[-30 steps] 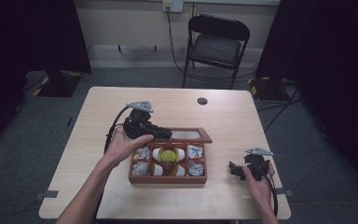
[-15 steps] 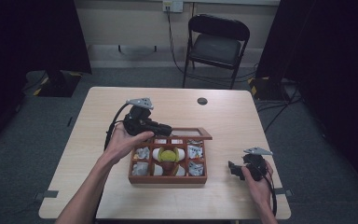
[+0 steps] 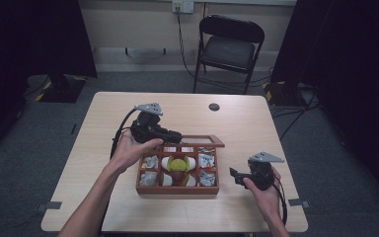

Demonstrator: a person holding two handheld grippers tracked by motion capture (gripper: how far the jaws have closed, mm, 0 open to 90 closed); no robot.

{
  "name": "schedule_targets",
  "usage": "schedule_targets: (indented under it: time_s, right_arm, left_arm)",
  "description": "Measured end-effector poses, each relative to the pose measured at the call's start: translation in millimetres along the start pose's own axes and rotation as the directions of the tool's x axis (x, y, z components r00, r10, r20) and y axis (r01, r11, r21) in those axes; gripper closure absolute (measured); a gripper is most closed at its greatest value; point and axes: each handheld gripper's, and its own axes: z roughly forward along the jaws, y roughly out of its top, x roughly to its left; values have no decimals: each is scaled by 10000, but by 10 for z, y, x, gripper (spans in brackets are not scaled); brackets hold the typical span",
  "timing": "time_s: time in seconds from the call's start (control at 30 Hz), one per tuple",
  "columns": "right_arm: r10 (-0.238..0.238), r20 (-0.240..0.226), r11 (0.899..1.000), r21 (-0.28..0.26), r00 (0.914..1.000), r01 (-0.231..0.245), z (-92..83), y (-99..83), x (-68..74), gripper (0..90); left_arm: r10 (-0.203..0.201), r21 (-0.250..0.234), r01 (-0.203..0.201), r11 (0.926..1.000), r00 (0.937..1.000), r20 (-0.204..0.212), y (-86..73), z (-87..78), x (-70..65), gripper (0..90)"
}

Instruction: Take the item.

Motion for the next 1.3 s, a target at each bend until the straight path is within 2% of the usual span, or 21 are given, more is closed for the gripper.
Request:
schedule_targets:
  time_s: [0.1,0.13,0.17,0.2,0.23,0.3,0.33,0.37,0.4,0.5,0.77,0.87,0.9,0.93,1.0,1.03,1.1,1.13,1.17,1.2,1.3]
  right_arm:
    - [-396,-455,9992,-71,9982,393,-18,47,123,233]
    - [-396,-455,9992,-71,9982,393,-18,47,123,233]
    - [-575,-749,9983,-95,9955,569,-27,67,182,275]
    - [-575,-749,9983,-95,9955,569,-27,67,182,275]
    - [-615,-1111,9980,-199,9919,597,-39,90,239,290]
    - [-685,-1249,9976,-222,9898,662,-43,106,273,304]
    - [-882,-1458,9960,-283,9854,849,-37,134,353,315]
    - [-882,-1458,9960,-283,9854,849,-37,134,353,315]
    - [-1076,-1656,9941,-290,9803,1042,-12,157,433,327]
    - [-1250,-1854,9921,-289,9747,1217,27,177,507,355]
    - [-1858,-2463,9824,-280,9512,1847,138,234,761,416]
    - [-2333,-2499,9718,-259,9397,2344,165,248,861,429]
    - [-2412,-2664,9696,-265,9332,2431,195,261,912,446]
    - [-2412,-2664,9696,-265,9332,2431,195,261,912,446]
    - [-2560,-2787,9655,-273,9256,2589,223,280,970,453]
    - [-2704,-2961,9613,-301,9161,2740,252,301,1037,463]
    - [-2775,-3071,9590,-309,9103,2819,284,322,1081,480]
    - [-2775,-3071,9590,-309,9103,2819,284,322,1081,480]
    - [-2929,-3161,9538,-311,9024,2987,327,345,1139,490]
    - [-2929,-3161,9538,-311,9024,2987,327,345,1139,490]
    - [-3173,-3295,9448,-290,8892,3264,406,372,1225,500]
  left_arm:
    - [52,63,-52,10000,10000,-3,3,1,-3,813]
    - [52,63,-52,10000,10000,-3,3,1,-3,813]
    - [66,78,-66,9999,10000,-6,4,2,-5,813]
    - [66,78,-66,9999,10000,-6,4,2,-5,813]
    - [68,74,-68,9999,10000,-8,6,2,-5,813]
    - [69,61,-69,10000,10000,-18,11,-1,0,813]
    - [75,104,-75,9999,10000,6,16,-3,2,814]
    - [84,132,-84,9999,10000,-19,21,-4,2,814]
    - [48,69,-48,10000,10000,-30,28,-7,9,814]
    - [-28,13,28,10000,10000,-10,31,-8,23,814]
    - [-89,14,89,10000,9998,154,34,-10,46,814]
    - [-16,123,15,9999,10000,70,51,-9,33,815]
    - [45,208,-45,9998,10000,4,64,-9,26,815]
    - [45,208,-45,9998,10000,4,64,-9,26,816]
    - [61,202,-59,9998,10000,-69,72,-14,24,815]
    - [75,181,-74,9998,10000,-45,72,-11,24,816]
    - [92,235,-92,9997,10000,-8,71,-11,28,816]
    - [94,235,-94,9997,10000,-14,71,-12,28,816]
    - [103,243,-103,9997,9999,3,73,-12,28,816]
    - [98,219,-97,9997,9999,-22,74,-11,27,816]
    - [89,247,-87,9997,9999,-58,89,-16,28,816]
